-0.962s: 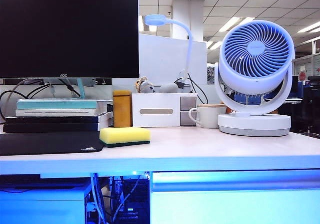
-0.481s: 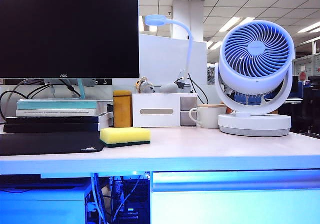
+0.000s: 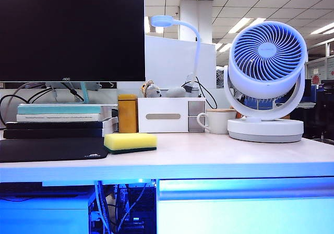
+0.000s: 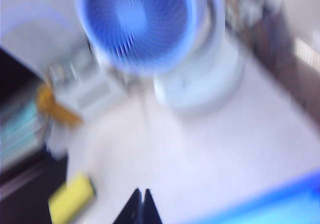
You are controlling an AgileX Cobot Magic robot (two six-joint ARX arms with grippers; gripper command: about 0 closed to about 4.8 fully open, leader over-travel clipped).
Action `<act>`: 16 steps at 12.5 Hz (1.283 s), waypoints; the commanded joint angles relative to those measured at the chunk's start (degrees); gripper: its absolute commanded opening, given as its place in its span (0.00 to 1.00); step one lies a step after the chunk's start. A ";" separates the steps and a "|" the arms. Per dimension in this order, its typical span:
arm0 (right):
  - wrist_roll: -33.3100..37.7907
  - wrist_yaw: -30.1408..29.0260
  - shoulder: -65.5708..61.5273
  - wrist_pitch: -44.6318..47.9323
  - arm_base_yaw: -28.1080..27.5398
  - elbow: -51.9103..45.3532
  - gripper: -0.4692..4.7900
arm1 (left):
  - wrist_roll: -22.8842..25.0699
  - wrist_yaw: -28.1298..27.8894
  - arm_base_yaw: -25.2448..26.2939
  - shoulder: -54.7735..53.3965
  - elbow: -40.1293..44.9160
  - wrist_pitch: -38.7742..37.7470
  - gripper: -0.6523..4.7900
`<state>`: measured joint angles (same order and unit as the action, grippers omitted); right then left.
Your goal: Open the drawer, place the cleaning sponge inside, then close the drawer.
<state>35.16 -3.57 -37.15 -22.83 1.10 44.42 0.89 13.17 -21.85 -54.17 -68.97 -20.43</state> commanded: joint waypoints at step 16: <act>10.36 -18.97 -18.73 10.38 -0.15 -14.69 0.09 | 2.12 0.63 -7.54 -0.90 -0.42 -2.21 0.11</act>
<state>43.44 -20.12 -55.92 -15.77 1.02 30.87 2.98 13.47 -29.39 -55.22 -69.10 -23.27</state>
